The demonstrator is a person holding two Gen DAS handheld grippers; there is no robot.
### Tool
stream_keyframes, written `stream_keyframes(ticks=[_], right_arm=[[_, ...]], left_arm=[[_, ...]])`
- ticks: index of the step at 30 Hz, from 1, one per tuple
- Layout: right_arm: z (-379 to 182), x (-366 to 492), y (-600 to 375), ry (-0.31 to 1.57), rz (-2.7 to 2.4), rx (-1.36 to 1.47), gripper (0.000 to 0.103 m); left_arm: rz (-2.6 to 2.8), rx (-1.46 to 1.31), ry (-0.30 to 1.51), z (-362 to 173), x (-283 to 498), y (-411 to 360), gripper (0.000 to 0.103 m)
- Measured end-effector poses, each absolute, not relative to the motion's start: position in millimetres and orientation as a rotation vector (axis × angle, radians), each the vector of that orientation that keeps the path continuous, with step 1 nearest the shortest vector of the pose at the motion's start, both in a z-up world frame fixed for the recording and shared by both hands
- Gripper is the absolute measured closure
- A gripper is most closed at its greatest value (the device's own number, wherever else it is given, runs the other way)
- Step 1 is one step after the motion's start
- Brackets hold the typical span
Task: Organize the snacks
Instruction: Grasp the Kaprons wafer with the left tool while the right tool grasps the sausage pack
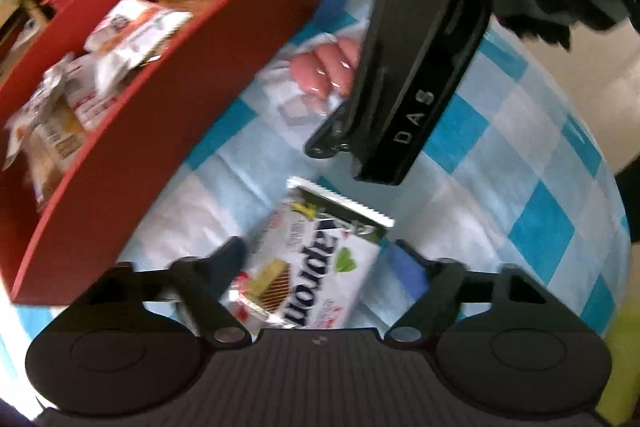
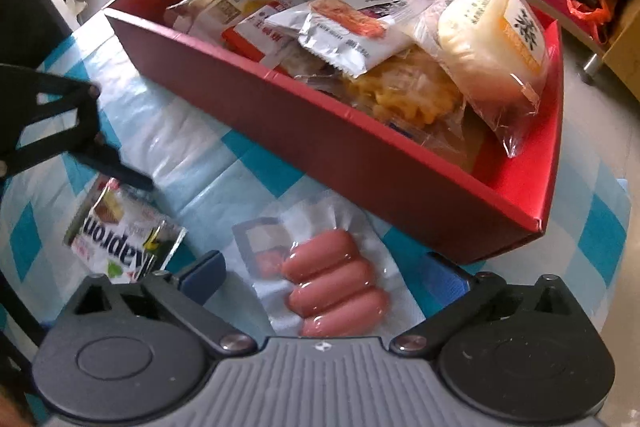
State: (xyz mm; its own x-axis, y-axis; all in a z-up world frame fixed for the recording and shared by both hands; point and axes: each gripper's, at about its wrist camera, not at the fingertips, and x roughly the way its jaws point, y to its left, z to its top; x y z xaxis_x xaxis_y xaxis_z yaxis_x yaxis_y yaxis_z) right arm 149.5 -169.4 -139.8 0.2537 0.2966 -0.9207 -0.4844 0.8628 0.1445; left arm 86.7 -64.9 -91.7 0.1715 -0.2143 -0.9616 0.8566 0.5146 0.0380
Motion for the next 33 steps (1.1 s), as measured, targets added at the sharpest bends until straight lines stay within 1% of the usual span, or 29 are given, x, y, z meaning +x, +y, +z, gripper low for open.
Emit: stream_keyframes(ticks=[2, 7, 9, 10, 11, 17, 22, 23, 25, 28, 31, 32, 33], right_arm=[[-140, 150, -168, 1.203, 0.510, -0.175, 0.002], [-140, 144, -169, 1.186, 0.443, -0.130, 0.002], [-136, 139, -170, 1.185, 0.417, -0.128, 0.009], [-132, 136, -172, 1.187, 0.402, -0.117, 0.018], [-130, 134, -176, 1.196, 0.390, -0.087, 0.024], [-122, 112, -189, 1.213, 0.350, -0.029, 0.029], [-108, 102, -199, 1.176, 0.299, 0.037, 0.033], [-104, 101, -201, 1.174, 0.297, 0.066, 0.050], [-101, 101, -204, 1.165, 0.302, 0.129, 0.059], [-104, 102, -201, 1.186, 0.295, 0.103, 0.059], [-109, 105, -198, 1.164, 0.275, 0.086, 0.057], [-110, 107, -202, 1.177, 0.280, 0.112, 0.050], [-111, 108, -207, 1.196, 0.285, 0.139, 0.044]], left_arm=[[-0.807, 0.653, 1.179, -89, 90, -61, 0.030], [-0.688, 0.601, 1.221, -86, 89, -53, 0.030], [-0.647, 0.568, 1.247, -86, 90, -50, 0.030], [-0.630, 0.560, 1.252, -85, 90, -49, 0.030], [-0.610, 0.550, 1.256, -86, 91, -48, 0.030], [-0.538, 0.511, 1.269, -83, 84, -47, 0.030], [-0.509, 0.473, 1.259, -83, 81, -45, 0.034], [-0.505, 0.463, 1.258, -82, 80, -47, 0.035], [-0.496, 0.447, 1.256, -76, 82, -44, 0.035], [-0.481, 0.460, 1.257, -78, 79, -44, 0.034], [-0.463, 0.464, 1.241, -80, 76, -45, 0.027], [-0.452, 0.461, 1.243, -82, 76, -46, 0.020], [-0.445, 0.454, 1.249, -86, 75, -46, 0.017]])
